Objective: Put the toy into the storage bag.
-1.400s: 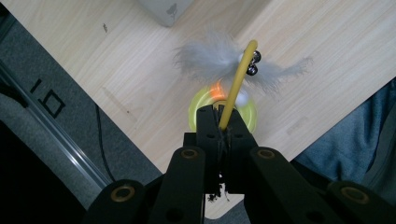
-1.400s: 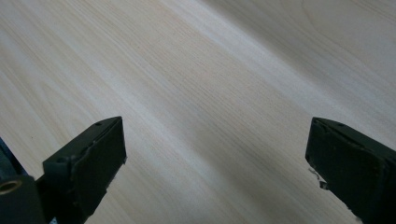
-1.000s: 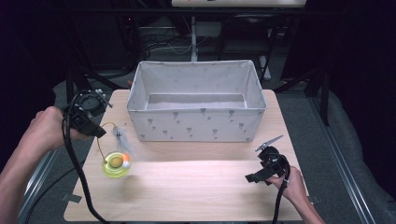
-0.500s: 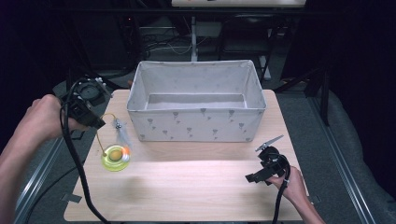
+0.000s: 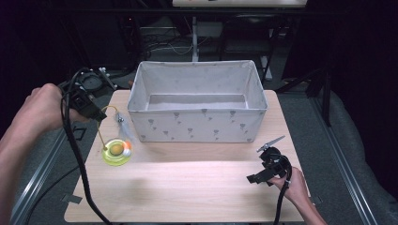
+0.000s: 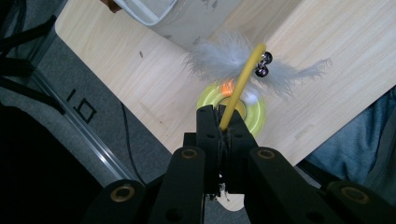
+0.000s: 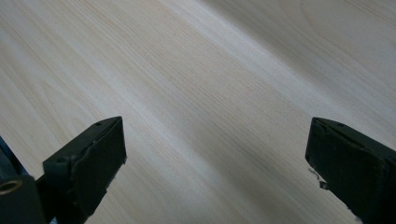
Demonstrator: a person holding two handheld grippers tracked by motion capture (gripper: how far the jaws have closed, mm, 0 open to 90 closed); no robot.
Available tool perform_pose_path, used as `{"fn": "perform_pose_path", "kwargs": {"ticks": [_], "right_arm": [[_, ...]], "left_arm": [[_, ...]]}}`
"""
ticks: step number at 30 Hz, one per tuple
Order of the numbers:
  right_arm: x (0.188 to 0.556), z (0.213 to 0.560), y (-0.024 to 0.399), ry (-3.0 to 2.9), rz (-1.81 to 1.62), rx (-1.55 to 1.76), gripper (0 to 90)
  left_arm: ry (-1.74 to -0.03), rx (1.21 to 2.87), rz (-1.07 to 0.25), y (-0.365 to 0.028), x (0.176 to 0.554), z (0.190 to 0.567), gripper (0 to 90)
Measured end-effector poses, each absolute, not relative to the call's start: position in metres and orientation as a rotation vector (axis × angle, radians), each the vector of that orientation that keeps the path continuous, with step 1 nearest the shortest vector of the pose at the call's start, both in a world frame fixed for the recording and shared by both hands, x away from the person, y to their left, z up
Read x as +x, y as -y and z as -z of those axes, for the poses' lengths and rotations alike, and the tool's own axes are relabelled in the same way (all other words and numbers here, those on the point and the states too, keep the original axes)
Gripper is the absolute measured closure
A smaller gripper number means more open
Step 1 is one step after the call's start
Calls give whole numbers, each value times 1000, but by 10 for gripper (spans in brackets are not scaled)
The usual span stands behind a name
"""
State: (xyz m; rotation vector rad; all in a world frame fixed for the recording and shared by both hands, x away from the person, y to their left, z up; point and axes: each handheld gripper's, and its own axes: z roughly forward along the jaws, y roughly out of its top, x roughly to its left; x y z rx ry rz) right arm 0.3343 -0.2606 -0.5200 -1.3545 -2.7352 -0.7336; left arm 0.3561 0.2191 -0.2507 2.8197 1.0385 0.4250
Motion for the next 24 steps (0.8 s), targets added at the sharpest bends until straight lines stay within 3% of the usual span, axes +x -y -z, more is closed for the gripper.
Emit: {"fn": "perform_pose_path", "kwargs": {"ticks": [24], "right_arm": [[334,520,260,2730,732,-1354,49]], "left_arm": [[-1041,2821,-469,-214,364,216,878]]}}
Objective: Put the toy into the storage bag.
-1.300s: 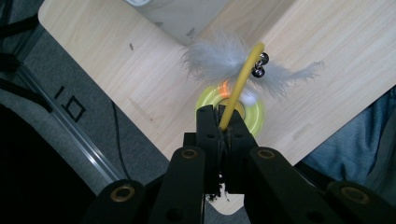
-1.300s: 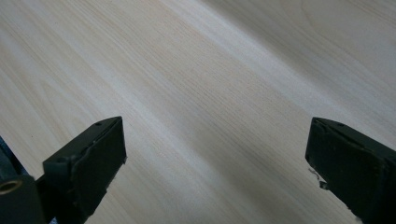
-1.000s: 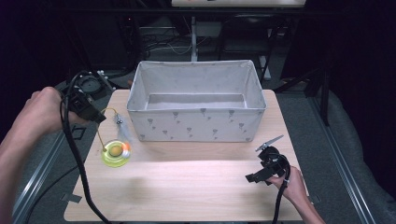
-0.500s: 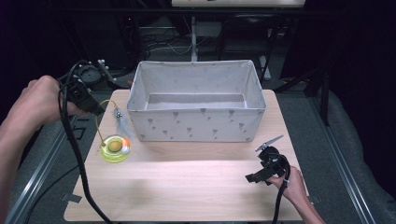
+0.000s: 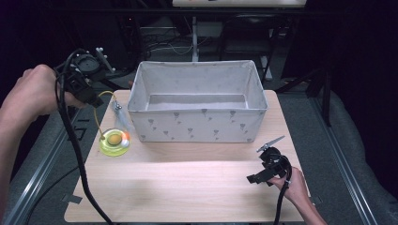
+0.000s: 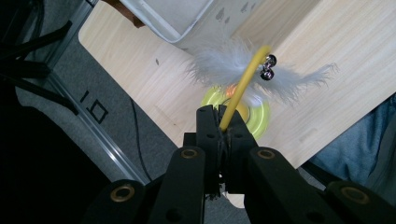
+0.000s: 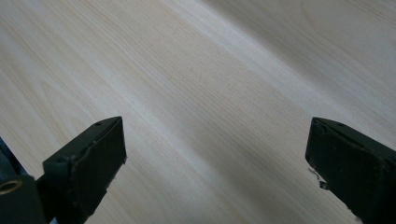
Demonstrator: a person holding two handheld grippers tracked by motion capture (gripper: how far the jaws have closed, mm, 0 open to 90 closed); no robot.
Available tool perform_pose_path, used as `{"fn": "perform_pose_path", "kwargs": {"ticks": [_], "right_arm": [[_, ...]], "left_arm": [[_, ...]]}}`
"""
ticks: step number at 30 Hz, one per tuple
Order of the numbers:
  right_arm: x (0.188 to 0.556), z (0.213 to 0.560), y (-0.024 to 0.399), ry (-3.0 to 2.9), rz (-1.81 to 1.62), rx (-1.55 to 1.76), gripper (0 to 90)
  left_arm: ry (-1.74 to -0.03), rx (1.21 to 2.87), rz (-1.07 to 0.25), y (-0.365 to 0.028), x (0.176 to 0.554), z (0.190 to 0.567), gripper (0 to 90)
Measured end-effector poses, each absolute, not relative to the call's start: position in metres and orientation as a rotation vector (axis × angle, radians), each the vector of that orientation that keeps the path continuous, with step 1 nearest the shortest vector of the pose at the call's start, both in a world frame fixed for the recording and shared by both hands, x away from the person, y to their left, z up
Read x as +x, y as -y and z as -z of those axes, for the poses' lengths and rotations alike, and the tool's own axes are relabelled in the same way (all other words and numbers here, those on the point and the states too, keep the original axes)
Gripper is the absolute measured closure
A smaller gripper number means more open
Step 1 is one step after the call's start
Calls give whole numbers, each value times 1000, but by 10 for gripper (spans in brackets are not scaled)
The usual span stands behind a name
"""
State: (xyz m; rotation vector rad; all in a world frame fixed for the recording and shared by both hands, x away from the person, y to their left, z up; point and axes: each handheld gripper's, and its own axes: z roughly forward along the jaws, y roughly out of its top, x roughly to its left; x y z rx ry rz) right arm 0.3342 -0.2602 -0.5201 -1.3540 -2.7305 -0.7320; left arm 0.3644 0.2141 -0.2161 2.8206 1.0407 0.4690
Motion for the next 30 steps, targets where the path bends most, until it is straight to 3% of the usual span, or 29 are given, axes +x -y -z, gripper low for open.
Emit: {"fn": "perform_pose_path", "kwargs": {"ticks": [30], "right_arm": [[334,520,261,2734,739,-1354,38]], "left_arm": [[-1102,2763,-466,-219,391,185,878]]}}
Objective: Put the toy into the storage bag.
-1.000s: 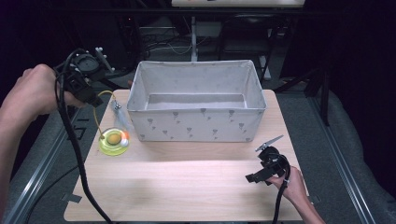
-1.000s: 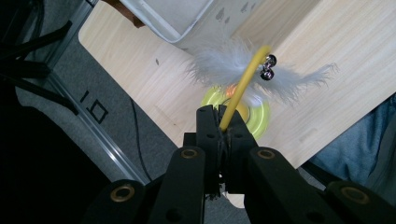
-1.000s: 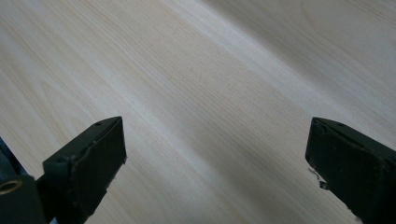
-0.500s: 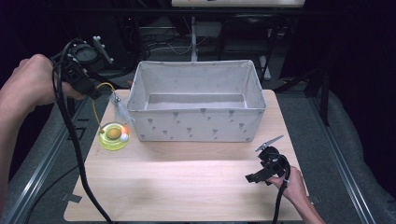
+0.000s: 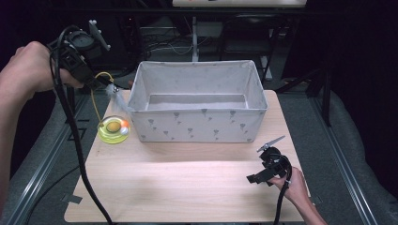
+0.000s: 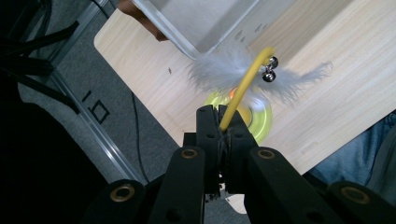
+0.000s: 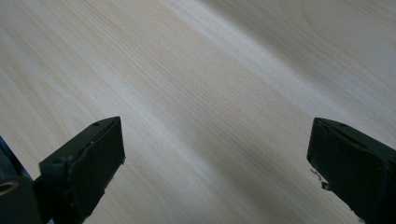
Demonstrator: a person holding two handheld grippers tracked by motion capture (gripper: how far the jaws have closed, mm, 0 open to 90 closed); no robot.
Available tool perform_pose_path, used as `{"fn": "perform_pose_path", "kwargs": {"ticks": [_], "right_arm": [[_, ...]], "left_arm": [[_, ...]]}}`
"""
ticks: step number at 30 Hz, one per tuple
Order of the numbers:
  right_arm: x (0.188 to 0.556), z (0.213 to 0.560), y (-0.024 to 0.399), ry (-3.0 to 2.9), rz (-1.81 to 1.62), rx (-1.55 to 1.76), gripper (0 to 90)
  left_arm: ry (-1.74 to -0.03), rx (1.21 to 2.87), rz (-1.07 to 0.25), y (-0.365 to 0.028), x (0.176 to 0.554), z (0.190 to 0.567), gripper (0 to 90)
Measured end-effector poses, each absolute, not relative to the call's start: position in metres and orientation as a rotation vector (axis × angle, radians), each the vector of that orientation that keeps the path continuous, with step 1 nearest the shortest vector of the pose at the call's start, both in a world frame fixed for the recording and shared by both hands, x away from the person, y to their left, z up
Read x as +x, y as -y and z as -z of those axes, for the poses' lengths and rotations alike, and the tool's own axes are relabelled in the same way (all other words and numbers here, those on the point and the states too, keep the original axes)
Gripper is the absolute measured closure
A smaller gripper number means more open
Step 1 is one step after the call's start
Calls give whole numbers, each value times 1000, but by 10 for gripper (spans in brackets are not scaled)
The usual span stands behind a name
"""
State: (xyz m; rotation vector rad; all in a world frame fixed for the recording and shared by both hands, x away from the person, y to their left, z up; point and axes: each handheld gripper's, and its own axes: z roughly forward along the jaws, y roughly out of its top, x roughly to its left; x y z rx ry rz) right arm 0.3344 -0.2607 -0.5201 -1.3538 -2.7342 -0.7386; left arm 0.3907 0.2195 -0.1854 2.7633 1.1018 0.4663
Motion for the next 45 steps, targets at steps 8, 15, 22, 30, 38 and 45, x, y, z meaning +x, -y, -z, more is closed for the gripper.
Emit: {"fn": "perform_pose_path", "kwargs": {"ticks": [8,15,22,30,38,45], "right_arm": [[334,520,260,2728,740,-1351,39],[334,520,260,2733,733,-1356,39],[334,520,260,2731,728,-1349,39],[334,519,261,2750,713,-1345,39],[334,519,260,2743,728,-1347,39],[334,519,261,2765,709,-1332,40]], "left_arm": [[-1100,2776,-486,-212,398,174,878],[-1108,2767,-510,-206,402,161,877],[-1107,2757,-540,-197,407,149,877],[-1103,2751,-568,-186,417,135,877],[-1100,2751,-593,-174,426,128,877],[-1110,2762,-605,-161,435,125,877]]}}
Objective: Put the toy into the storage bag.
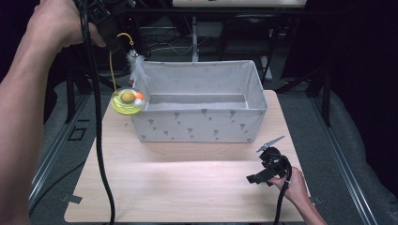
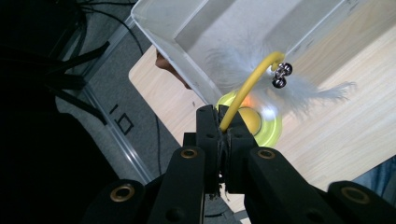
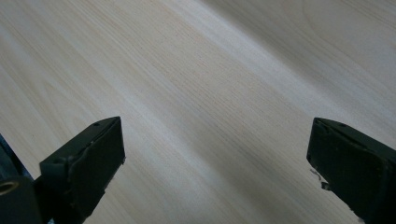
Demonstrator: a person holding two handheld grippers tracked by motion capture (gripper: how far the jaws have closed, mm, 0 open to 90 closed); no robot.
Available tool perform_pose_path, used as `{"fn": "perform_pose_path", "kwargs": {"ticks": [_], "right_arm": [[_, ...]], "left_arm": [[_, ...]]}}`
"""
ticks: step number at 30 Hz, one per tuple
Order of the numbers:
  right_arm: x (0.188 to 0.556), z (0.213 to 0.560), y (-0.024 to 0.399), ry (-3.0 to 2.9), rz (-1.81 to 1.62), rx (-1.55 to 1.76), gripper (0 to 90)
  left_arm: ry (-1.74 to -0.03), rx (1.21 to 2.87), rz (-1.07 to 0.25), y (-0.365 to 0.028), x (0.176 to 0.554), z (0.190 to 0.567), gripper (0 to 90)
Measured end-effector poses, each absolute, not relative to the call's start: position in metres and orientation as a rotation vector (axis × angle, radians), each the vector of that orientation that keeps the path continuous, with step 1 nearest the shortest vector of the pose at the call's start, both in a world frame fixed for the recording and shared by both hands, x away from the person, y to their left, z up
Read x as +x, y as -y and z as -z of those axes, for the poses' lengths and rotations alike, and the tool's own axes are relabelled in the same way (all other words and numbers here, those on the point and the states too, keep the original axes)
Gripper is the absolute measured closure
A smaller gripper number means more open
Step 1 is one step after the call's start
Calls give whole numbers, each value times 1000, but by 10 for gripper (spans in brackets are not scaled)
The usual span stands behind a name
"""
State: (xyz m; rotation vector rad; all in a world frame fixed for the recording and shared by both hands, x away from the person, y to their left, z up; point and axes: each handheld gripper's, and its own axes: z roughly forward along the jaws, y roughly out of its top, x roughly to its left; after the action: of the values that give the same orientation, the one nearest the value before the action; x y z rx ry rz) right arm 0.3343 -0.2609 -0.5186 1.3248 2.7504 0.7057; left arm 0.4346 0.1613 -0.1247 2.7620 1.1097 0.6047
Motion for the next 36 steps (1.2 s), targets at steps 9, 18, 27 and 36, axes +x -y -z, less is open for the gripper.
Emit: {"fn": "perform_pose_path", "kwargs": {"ticks": [9,18,27,36], "right_arm": [[333,519,259,-2758,-723,1348,40],[333,519,260,-2744,-719,1336,40],[332,519,258,-2739,-742,1353,41],[334,517,261,-2777,-690,1303,41]], "left_arm": [[-1104,2733,-633,-151,445,124,877],[-1112,2733,-648,-139,457,123,877],[-1139,2723,-665,-134,471,126,879],[-1139,2707,-666,-130,484,134,879]]}}
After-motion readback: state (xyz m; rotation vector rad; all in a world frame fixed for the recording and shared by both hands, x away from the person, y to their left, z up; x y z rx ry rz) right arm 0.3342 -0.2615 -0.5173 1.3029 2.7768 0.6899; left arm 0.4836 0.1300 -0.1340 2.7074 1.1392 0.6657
